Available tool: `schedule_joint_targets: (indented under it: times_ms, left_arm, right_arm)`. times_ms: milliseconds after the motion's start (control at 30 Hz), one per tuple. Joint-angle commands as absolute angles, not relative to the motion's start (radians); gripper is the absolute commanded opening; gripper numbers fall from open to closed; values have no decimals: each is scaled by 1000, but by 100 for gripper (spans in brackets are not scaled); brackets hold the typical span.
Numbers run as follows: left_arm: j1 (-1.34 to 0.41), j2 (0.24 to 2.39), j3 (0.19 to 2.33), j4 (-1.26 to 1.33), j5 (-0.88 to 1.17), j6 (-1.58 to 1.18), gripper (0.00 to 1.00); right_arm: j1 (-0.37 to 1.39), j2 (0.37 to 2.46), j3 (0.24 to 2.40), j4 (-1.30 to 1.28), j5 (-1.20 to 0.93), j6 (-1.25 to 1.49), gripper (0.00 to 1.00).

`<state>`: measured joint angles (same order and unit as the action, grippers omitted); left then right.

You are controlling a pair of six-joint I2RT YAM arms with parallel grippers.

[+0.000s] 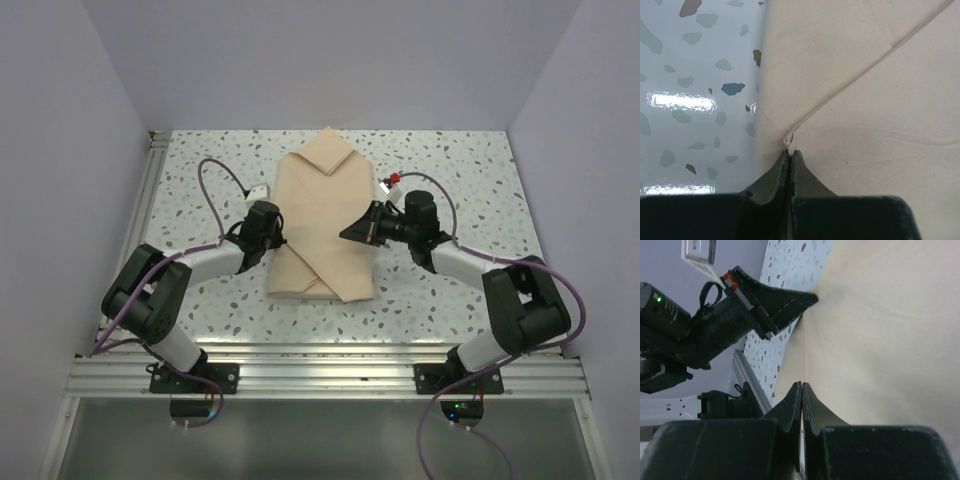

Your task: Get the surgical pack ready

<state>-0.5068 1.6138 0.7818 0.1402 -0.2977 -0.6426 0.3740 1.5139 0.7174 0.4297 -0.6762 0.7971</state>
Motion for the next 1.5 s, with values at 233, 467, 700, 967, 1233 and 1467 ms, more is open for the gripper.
schedule_joint_targets:
  times_ms: [233,467,700,967,1233,1467]
  left_arm:
    - [-512,1615,801,107,-325,-621,0]
    - [-512,1609,799,103,-324,-614,0]
    - [-514,1608,799,103,-322,-607,0]
    - [-520,1597,795,112,-318,-607,0]
    - [-532,1612,813,103,-318,-598,0]
    - [-537,1611,824,97,-310,-589,0]
  right_arm:
    - [310,1846,815,474,-716,785,0]
    - [287,1839,791,540,-710,815,0]
    - [287,1801,963,300,-646,720,0]
    - [273,1943,1199,229,-569,759,0]
    - [268,2175,1425,204,-443,870,0]
    - [268,2333,1575,282,-367,992,0]
